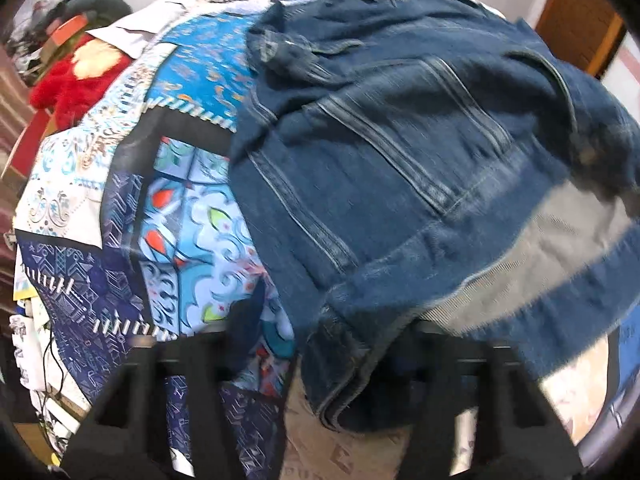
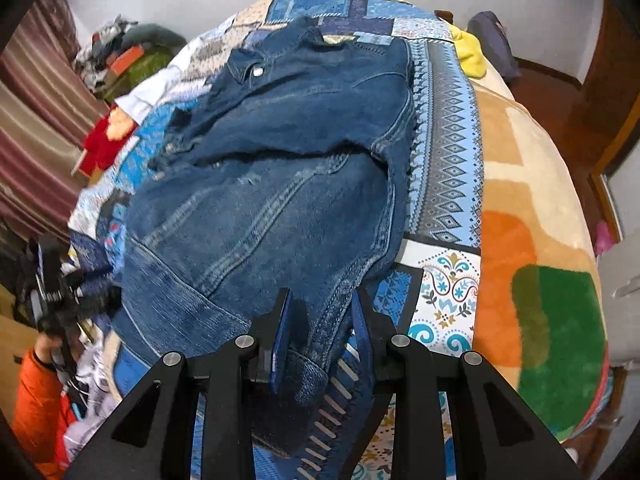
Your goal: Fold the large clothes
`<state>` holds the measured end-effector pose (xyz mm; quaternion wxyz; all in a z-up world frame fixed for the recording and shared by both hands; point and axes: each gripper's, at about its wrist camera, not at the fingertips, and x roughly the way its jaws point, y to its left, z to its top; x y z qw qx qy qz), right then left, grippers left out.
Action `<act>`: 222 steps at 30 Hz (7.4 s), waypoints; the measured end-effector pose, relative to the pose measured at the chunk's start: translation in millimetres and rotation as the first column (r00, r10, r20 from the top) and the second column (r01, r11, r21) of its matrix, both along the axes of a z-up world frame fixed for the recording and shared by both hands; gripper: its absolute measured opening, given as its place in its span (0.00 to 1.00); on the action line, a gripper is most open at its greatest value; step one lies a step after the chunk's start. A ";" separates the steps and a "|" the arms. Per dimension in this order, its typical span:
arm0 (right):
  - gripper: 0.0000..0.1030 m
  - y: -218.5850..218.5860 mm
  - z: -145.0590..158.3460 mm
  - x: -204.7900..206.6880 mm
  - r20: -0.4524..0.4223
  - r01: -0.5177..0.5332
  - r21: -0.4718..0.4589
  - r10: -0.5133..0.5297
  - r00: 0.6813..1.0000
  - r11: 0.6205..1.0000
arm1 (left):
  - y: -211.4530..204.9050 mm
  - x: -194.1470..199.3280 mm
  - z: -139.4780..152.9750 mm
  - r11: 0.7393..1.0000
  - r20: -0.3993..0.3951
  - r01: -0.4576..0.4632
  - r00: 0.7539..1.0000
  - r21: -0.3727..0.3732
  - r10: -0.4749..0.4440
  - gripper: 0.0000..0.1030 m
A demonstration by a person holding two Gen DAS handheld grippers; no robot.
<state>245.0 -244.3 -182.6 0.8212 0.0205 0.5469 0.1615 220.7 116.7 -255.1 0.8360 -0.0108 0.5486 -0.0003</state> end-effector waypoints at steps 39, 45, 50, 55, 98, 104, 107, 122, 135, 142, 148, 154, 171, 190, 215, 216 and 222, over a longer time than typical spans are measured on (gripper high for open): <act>0.59 -8.8 -10.6 -27.3 -0.010 0.027 0.201 -0.026 1.000 0.979 | 59.3 -15.6 -57.6 0.801 -0.276 -0.257 0.954 -0.541 0.119 0.54; 0.20 4.3 -6.0 -23.7 0.021 -0.007 0.251 0.002 1.000 0.968 | 44.3 -9.3 -29.7 0.858 -0.197 -0.176 0.976 -0.483 0.090 0.16; 0.15 10.9 17.9 -12.0 0.134 -0.027 0.288 -0.012 0.991 0.957 | 41.3 6.0 32.3 0.898 -0.043 -0.103 0.995 -0.427 0.093 0.10; 0.14 17.0 44.6 25.3 0.207 -0.051 0.304 -0.013 0.978 0.951 | 38.5 53.7 97.8 0.906 0.103 -0.043 0.990 -0.421 0.095 0.10; 0.15 -13.6 15.3 316.3 0.048 0.092 0.246 -0.106 0.993 0.965 | 83.7 296.1 23.1 0.977 0.017 -0.212 0.977 0.010 0.212 0.71; 0.15 13.8 21.2 313.5 0.104 0.092 0.073 -0.099 0.990 0.993 | 94.4 267.2 90.3 0.983 0.121 -0.180 0.977 0.047 0.173 0.72; 0.15 10.6 31.7 310.8 0.105 0.115 0.155 -0.133 0.986 0.981 | 89.9 247.2 107.2 0.990 0.142 -0.122 0.984 0.070 0.111 0.77; 0.15 -7.8 32.3 319.3 0.014 0.110 0.229 -0.117 0.993 0.967 | 14.3 245.9 -7.6 0.986 -0.041 0.060 0.998 0.159 -0.054 0.83; 0.15 -47.0 41.2 310.4 -0.004 0.096 0.223 -0.098 0.995 0.970 | 29.2 250.6 -29.9 0.991 -0.034 -0.018 0.999 0.133 0.023 0.93; 0.15 -133.3 119.0 278.5 0.236 0.293 0.064 -0.300 0.924 0.954 | 29.7 246.7 -26.9 0.992 -0.020 -0.016 1.000 0.127 0.018 0.94; 0.15 -95.8 99.3 235.9 0.242 0.129 0.006 -0.126 0.962 0.992 | 24.6 233.5 -7.5 0.990 -0.003 -0.026 1.000 0.141 0.027 0.93; 0.15 -13.3 26.6 218.5 0.146 -0.074 0.012 0.072 0.987 0.997 | 20.2 225.6 3.9 0.977 0.009 0.020 1.000 0.213 -0.022 0.93; 0.15 63.7 -0.7 347.8 0.238 0.011 -0.104 0.014 0.971 0.995 | 103.1 344.9 13.1 0.957 0.023 -0.269 0.963 0.110 0.268 0.93; 0.15 158.4 2.6 258.5 0.207 -0.224 -0.045 0.229 0.951 0.973 | 10.7 276.1 62.5 0.998 0.141 -0.008 0.990 -0.068 0.017 0.93; 0.15 67.6 -53.4 229.1 0.206 -0.137 -0.375 0.227 0.952 0.917 | 73.8 219.1 -18.7 0.988 0.042 -0.156 0.987 -0.015 0.157 1.00; 0.15 59.2 -52.2 230.0 0.206 -0.121 -0.370 0.208 0.956 0.921 | 79.0 215.5 -15.7 0.985 0.046 -0.166 0.985 -0.040 0.168 1.00; 0.15 26.1 -47.0 231.4 0.181 -0.075 -0.279 0.129 0.975 0.957 | 86.5 195.7 -5.3 0.981 0.072 -0.176 0.983 0.078 0.171 1.00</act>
